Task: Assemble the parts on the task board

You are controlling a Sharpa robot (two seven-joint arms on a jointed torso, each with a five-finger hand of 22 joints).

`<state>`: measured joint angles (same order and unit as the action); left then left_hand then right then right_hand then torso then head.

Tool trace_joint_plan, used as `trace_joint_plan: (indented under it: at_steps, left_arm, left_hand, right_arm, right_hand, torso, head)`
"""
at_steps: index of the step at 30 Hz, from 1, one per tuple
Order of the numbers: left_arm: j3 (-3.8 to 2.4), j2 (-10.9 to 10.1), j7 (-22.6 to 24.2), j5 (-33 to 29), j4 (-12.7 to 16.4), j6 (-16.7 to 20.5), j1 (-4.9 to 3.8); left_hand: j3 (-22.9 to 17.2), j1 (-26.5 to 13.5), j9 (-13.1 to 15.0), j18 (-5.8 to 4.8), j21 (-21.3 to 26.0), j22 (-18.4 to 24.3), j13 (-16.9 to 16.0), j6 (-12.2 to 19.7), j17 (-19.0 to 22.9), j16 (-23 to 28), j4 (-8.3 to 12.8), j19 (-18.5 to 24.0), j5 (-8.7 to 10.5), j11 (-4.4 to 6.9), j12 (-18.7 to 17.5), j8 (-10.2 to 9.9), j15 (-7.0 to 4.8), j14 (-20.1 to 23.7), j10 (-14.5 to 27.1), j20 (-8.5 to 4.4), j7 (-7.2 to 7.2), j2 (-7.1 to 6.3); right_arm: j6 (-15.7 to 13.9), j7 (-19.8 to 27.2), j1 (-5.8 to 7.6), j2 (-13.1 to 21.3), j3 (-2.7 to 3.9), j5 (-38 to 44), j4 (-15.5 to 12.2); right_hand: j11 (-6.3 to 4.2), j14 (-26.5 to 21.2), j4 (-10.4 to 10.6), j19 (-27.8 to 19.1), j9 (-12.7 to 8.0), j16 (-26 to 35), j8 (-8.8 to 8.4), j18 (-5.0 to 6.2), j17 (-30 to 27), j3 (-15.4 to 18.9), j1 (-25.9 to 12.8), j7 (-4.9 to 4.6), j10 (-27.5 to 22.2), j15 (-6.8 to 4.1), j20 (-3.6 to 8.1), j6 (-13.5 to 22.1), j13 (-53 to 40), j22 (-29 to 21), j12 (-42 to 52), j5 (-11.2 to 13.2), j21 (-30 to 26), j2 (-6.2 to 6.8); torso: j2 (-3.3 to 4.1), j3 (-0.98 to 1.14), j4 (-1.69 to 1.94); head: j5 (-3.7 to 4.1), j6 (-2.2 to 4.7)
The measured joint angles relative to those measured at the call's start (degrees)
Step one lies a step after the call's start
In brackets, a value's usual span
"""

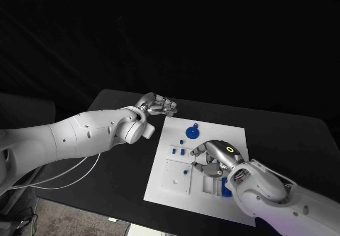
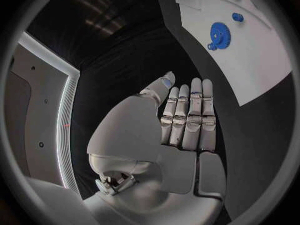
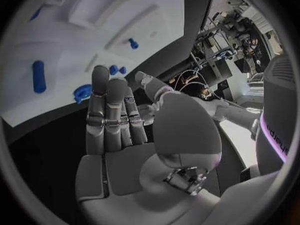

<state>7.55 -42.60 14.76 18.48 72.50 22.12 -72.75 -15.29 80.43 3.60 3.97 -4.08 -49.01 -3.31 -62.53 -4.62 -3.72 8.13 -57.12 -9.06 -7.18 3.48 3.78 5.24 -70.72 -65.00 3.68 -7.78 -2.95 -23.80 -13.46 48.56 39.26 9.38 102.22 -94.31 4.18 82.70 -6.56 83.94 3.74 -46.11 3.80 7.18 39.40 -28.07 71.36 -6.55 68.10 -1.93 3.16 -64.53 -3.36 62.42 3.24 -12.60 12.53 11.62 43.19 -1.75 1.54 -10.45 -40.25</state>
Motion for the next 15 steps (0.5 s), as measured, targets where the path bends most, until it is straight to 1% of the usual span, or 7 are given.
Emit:
trace_joint_plan:
  at_steps: [3,6,7,9,11,12,15]
  left_arm:
    - [0.00,0.00,0.02,-0.01,-0.10,-0.01,0.00]
    - [0.00,0.08,0.05,-0.03,-0.24,-0.04,0.00]
    - [0.00,0.12,0.06,-0.03,-0.28,-0.06,0.00]
    - [0.00,0.19,0.07,-0.04,-0.34,-0.09,0.00]
    - [0.00,0.23,0.08,-0.05,-0.38,-0.12,0.00]
    - [0.00,0.25,0.09,-0.06,-0.40,-0.14,0.00]
    - [0.00,0.26,0.10,-0.08,-0.40,-0.17,0.00]
  left_hand:
    - [0.00,0.00,0.00,0.00,0.00,0.00,0.00,0.00,0.00,0.00,0.00,0.00,0.00,0.00,0.00,0.00,0.00,0.00,0.00,0.00,0.00,0.00]
    - [0.00,0.00,0.00,0.00,0.00,0.00,0.00,0.00,0.00,0.00,0.00,0.00,0.00,0.00,0.00,0.00,0.00,0.00,0.00,0.00,0.00,0.00]
    - [0.00,0.00,0.00,0.00,0.00,0.00,0.00,0.00,0.00,0.00,0.00,0.00,0.00,0.00,0.00,0.00,0.00,0.00,0.00,0.00,0.00,0.00]
    - [0.00,0.00,0.00,0.00,0.00,0.00,0.00,0.00,0.00,0.00,0.00,0.00,0.00,0.00,0.00,0.00,0.00,0.00,0.00,0.00,0.00,0.00]
    - [0.00,0.00,0.00,0.00,0.00,0.00,0.00,0.00,0.00,0.00,0.00,0.00,0.00,0.00,0.00,0.00,0.00,0.00,0.00,0.00,0.00,0.00]
    - [0.00,0.00,0.00,0.00,0.00,0.00,0.00,0.00,0.00,0.00,0.00,0.00,0.00,0.00,0.00,0.00,0.00,0.00,0.00,0.00,0.00,0.00]
    - [0.02,0.00,0.00,0.00,0.00,0.18,0.00,0.04,0.00,0.00,-0.02,0.00,0.00,0.00,0.00,0.00,0.00,0.00,0.00,0.00,-0.04,0.00]
  right_arm:
    - [0.80,0.62,0.34,1.94,2.72,-0.75,-0.84]
    - [2.45,1.30,1.39,3.87,4.30,-1.33,-0.95]
    - [3.06,1.49,1.69,4.36,4.57,-1.47,-0.91]
    - [4.42,1.88,2.22,5.31,4.96,-1.72,-0.64]
    - [5.48,2.16,2.50,6.06,5.19,-1.88,-0.27]
    - [6.28,2.35,2.65,6.61,5.31,-2.01,0.08]
    - [8.01,2.66,2.82,7.44,5.44,-2.21,0.84]
  right_hand:
    - [-0.19,0.00,-0.41,0.00,0.00,-0.28,0.00,-0.03,0.19,-1.13,0.00,0.00,0.61,0.00,0.00,0.00,0.00,0.14,0.00,-0.09,0.61,0.00]
    - [-0.20,0.00,-0.68,0.00,0.00,-0.48,0.00,-0.05,0.42,-0.71,0.00,0.00,0.61,0.00,0.00,0.00,0.00,0.36,0.00,-0.81,0.75,0.00]
    - [-0.20,0.00,-0.70,0.00,0.00,-0.48,0.00,-0.06,0.50,0.05,0.00,0.02,0.61,0.00,0.00,0.02,0.00,0.36,0.00,-0.83,0.75,0.00]
    - [-0.16,0.00,-0.70,0.00,-0.02,-0.48,0.00,-0.06,0.50,1.00,0.00,0.50,0.54,0.00,0.00,0.83,0.00,0.36,0.00,-0.84,0.76,0.00]
    - [0.03,0.00,-0.61,0.00,-0.06,-0.48,-0.01,-0.07,0.51,2.49,0.00,0.99,-0.53,0.00,0.00,2.18,-0.03,0.34,0.00,-0.84,0.75,0.00]
    - [0.12,0.00,-0.56,0.00,-0.06,-0.48,-0.01,-0.08,0.50,4.00,0.00,1.12,-1.01,0.00,0.00,2.66,-0.06,0.26,0.00,-0.84,0.75,0.00]
    - [0.33,-0.14,-0.16,0.00,-0.06,-0.48,-0.01,-0.09,0.44,8.83,1.01,1.16,-1.65,0.13,0.00,3.40,-0.06,-0.22,0.00,-0.24,0.75,-1.01]
  torso:
    - [-0.01,0.00,-0.02]
    - [-0.01,0.03,-0.02]
    - [-0.01,0.04,-0.01]
    - [-0.01,0.04,-0.01]
    - [-0.01,0.04,0.00]
    - [-0.01,0.04,0.00]
    - [0.03,0.09,0.03]
  head:
    - [0.75,0.30]
    - [1.30,0.55]
    - [1.39,0.61]
    - [1.64,0.75]
    - [1.80,0.85]
    - [1.91,0.90]
    - [2.21,1.04]
